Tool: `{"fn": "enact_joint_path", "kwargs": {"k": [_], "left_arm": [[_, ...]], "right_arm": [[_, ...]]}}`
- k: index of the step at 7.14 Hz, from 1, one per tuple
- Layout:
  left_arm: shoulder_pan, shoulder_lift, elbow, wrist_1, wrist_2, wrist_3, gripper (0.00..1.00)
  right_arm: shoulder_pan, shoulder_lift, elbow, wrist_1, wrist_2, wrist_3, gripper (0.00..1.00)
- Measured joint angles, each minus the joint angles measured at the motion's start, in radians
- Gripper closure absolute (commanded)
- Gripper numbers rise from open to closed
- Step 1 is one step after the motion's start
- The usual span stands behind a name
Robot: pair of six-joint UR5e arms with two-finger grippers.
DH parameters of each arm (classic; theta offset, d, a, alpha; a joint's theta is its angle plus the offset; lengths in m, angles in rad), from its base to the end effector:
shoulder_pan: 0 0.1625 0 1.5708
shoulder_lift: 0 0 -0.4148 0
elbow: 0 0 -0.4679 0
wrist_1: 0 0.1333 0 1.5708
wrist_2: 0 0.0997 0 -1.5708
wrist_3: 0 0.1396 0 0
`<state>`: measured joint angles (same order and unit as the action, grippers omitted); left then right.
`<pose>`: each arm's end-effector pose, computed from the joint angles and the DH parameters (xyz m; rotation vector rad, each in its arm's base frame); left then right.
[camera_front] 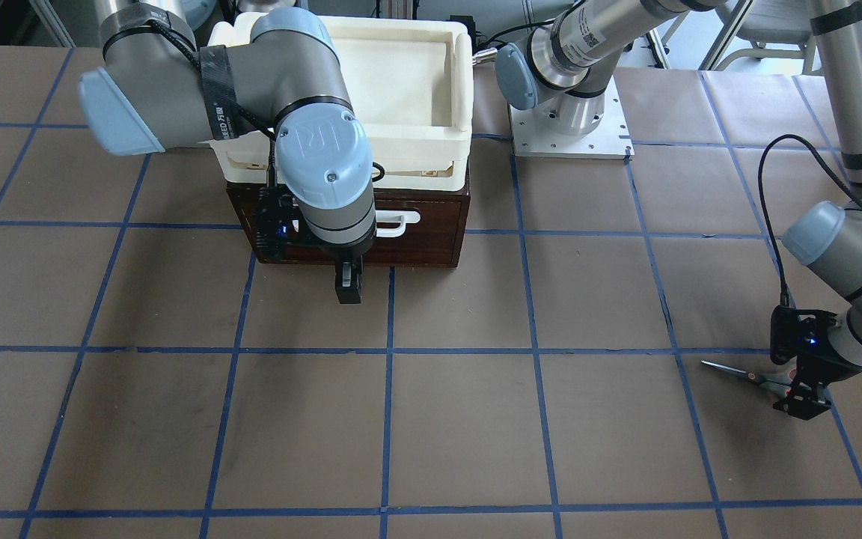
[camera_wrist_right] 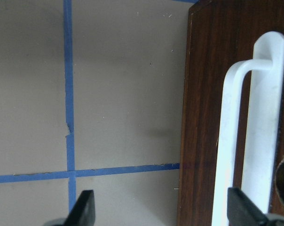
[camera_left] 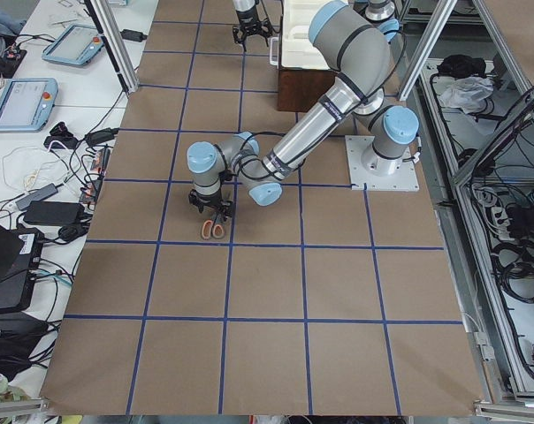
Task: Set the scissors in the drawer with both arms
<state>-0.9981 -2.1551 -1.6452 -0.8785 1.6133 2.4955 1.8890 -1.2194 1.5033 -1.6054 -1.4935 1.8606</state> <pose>0.2740 -0.6600 0.0860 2.5461 1.7786 0.0641 0.3415 -0.5763 0.2614 -2.0622 -2.1012 -0.2717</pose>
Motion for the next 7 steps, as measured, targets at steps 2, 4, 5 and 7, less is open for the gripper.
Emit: {"fn": "enact_joint_path", "kwargs": {"k": [2, 4, 5, 7], "left_arm": [[0.000, -0.007, -0.003, 0.000, -0.003, -0.002, 0.21], [0.001, -0.010, -0.004, -0.001, -0.007, -0.006, 0.41], [0.002, -0.012, -0.004, 0.000, -0.008, -0.003, 0.48], [0.005, -0.016, -0.004, 0.000, -0.011, -0.001, 0.67]], "right_arm": [[-0.001, 0.003, 0.000, 0.036, 0.001, 0.005, 0.00], [-0.001, 0.012, 0.005, 0.043, -0.001, 0.006, 0.00], [-0.001, 0.019, 0.007, 0.046, -0.004, 0.007, 0.00], [-0.001, 0.033, 0.009, 0.056, -0.008, 0.008, 0.00]]}}
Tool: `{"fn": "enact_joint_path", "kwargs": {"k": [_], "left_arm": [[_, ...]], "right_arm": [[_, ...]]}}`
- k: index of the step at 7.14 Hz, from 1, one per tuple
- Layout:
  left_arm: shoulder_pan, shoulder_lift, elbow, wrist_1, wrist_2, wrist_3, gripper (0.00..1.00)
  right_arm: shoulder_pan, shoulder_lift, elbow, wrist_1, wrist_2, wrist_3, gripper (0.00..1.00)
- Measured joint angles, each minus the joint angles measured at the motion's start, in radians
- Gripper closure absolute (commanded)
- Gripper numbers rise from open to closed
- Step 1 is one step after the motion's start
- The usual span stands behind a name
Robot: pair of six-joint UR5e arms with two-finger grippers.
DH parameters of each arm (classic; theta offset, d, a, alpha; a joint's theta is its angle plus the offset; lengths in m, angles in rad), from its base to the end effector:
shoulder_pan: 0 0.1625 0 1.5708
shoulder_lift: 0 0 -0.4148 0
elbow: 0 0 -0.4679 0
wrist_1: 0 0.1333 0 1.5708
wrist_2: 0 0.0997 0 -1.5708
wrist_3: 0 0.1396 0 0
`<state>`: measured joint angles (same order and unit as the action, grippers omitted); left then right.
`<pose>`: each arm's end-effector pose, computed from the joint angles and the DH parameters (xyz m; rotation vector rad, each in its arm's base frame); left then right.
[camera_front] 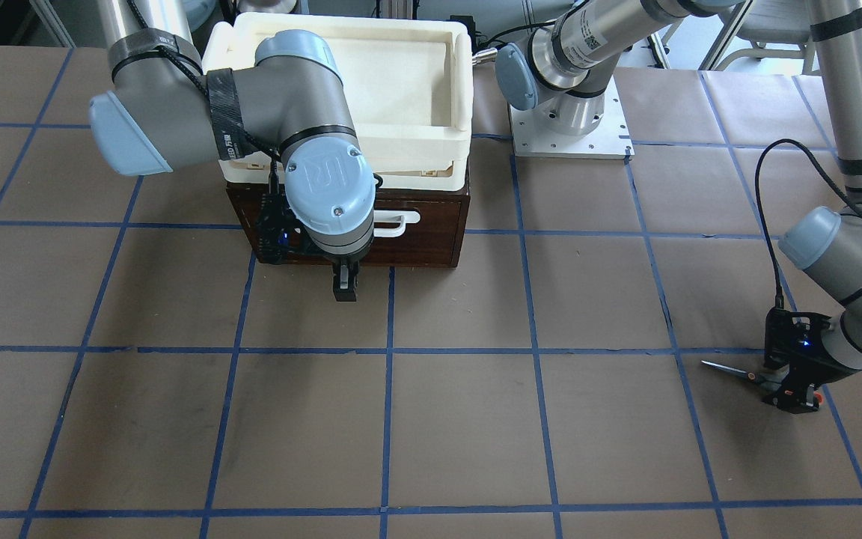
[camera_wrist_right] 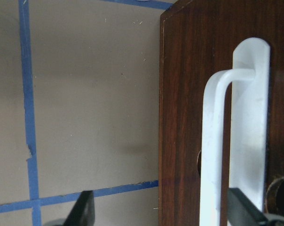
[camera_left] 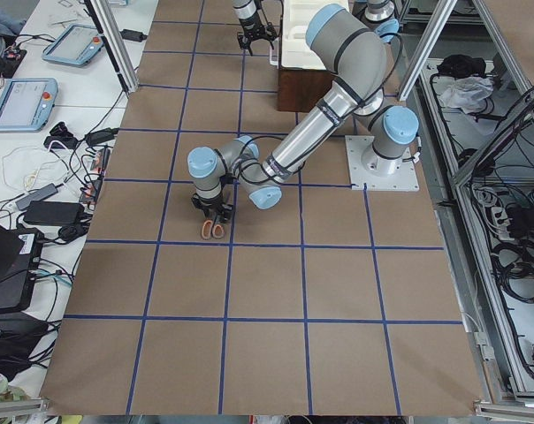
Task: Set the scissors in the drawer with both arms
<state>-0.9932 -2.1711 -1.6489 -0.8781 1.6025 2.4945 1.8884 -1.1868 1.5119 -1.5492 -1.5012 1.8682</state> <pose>0.2744 -0.6571 0.0731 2.5577 1.7970 0.0488 0.3374 -0.5683 0.2328 -2.0061 -2.0222 -0.3174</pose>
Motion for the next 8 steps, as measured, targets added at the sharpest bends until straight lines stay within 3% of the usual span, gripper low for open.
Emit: {"fn": "enact_joint_path", "kwargs": {"k": [3, 6, 8], "left_arm": [[0.002, -0.002, 0.000, 0.000, -0.002, -0.002, 0.74], [0.003, 0.000, 0.000, -0.001, -0.004, -0.009, 0.97], [0.001, 0.016, 0.000, -0.003, -0.003, -0.027, 1.00]], "right_arm": [[0.001, 0.008, 0.001, 0.018, 0.001, 0.000, 0.00], [0.000, 0.018, 0.002, 0.027, 0.005, -0.002, 0.00], [0.001, 0.030, 0.003, 0.027, 0.009, -0.003, 0.00]]}}
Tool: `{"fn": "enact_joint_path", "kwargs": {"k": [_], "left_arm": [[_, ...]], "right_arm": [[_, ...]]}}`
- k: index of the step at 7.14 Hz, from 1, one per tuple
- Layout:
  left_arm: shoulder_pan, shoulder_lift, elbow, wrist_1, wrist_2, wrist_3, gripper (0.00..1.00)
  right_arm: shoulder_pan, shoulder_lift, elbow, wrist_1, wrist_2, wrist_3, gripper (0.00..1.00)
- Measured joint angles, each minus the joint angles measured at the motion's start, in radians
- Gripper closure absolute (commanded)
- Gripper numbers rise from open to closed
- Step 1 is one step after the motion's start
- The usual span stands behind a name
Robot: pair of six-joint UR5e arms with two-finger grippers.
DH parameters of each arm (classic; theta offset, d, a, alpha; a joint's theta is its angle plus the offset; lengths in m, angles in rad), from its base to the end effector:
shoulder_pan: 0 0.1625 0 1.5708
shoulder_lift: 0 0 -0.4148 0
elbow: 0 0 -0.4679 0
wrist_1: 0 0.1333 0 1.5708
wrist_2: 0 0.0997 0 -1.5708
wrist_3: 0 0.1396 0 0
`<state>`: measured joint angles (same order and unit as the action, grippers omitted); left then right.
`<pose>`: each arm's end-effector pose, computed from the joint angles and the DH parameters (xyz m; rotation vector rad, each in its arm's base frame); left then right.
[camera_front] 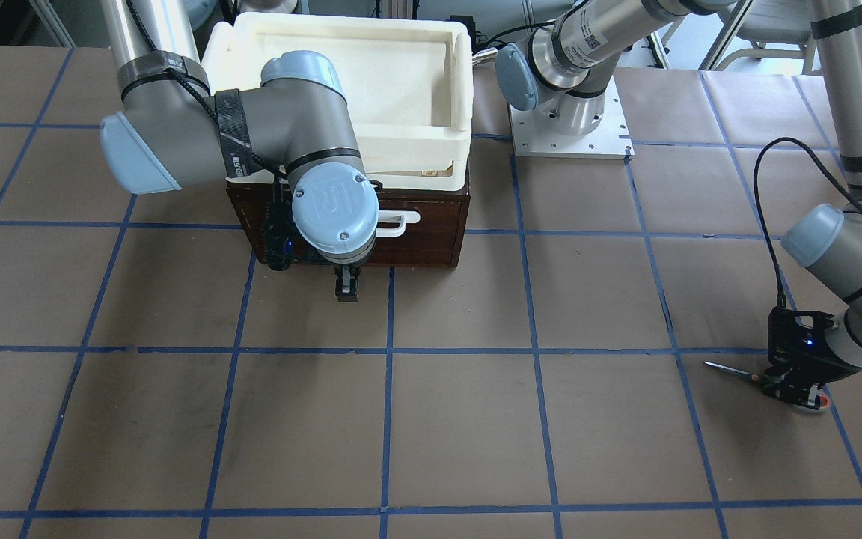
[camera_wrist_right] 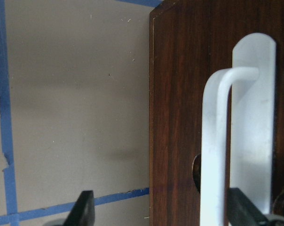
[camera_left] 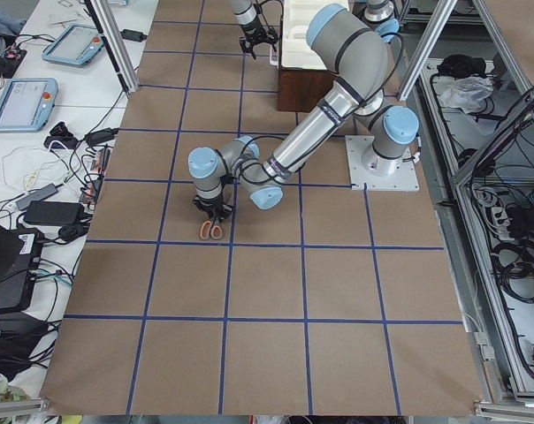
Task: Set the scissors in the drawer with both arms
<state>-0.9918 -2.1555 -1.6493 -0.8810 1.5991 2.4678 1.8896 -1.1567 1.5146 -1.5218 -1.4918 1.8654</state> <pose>0.2753 -0.6576 0.0835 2.5220 1.8256 0.0421 0.3382 -0.5641 0.2111 -1.9677 -1.9833 -0.3635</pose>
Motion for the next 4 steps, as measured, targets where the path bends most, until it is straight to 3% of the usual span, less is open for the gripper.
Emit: {"fn": "enact_joint_path", "kwargs": {"k": [4], "left_arm": [[-0.012, 0.054, 0.001, -0.023, 0.001, -0.062, 1.00]], "right_arm": [[0.001, 0.019, 0.003, -0.004, 0.003, -0.009, 0.00]]}}
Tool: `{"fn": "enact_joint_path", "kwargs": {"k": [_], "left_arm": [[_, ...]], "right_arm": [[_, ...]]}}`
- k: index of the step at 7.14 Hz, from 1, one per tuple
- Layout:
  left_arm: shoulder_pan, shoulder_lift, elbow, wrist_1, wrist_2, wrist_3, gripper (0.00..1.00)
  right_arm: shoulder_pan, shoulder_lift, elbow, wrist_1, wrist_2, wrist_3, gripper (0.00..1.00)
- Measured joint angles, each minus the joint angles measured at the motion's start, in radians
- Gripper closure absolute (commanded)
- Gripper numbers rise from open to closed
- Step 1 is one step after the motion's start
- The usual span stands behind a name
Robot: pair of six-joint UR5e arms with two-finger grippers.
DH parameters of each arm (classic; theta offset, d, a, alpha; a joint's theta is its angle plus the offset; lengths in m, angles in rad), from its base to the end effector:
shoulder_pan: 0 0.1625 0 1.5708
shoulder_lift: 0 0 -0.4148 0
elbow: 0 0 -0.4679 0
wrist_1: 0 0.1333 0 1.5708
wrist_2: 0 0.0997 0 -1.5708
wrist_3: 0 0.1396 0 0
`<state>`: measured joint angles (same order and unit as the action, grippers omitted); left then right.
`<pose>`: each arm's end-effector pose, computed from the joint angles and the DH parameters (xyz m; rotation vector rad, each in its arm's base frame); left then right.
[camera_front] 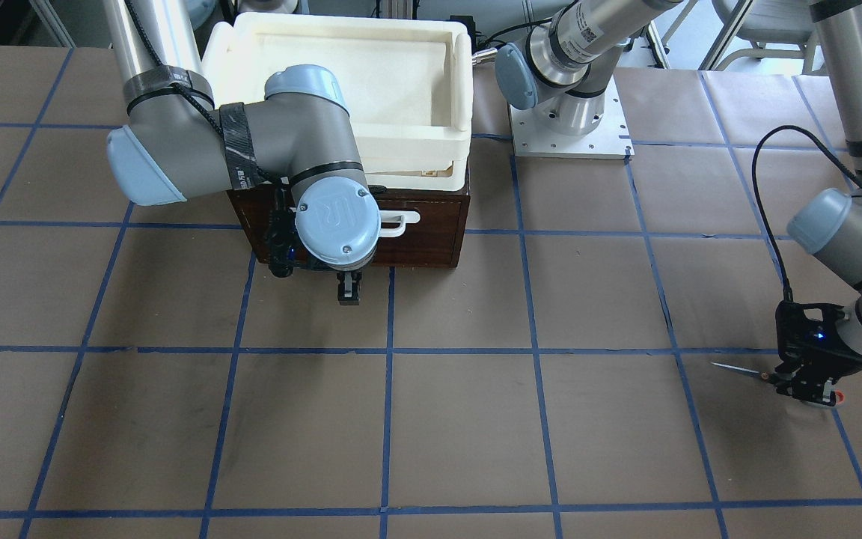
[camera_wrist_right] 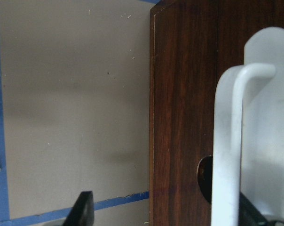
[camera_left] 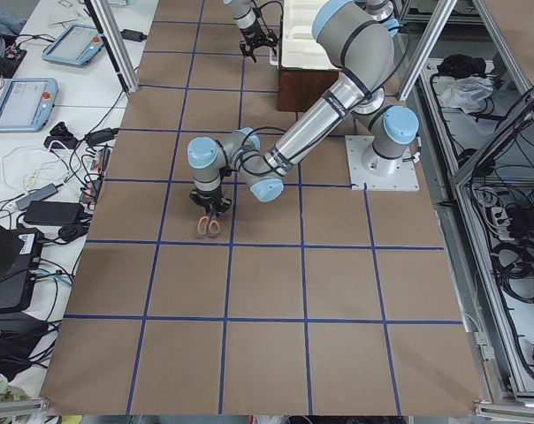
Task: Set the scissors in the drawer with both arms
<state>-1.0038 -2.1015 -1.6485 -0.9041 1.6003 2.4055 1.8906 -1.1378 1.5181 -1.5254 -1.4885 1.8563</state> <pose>0.2678 -0.6612 0.1193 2.4489 1.8693 0.0377 0.3392 -0.5638 0.1975 -1.9478 -1.9802 -0.3799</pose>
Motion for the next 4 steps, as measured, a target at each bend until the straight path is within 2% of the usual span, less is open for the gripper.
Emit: {"fn": "enact_joint_path", "kwargs": {"k": [4], "left_arm": [[-0.061, 0.108, -0.001, -0.120, -0.013, -0.105, 1.00]], "right_arm": [[-0.001, 0.003, 0.020, -0.019, -0.004, -0.019, 0.00]]}}
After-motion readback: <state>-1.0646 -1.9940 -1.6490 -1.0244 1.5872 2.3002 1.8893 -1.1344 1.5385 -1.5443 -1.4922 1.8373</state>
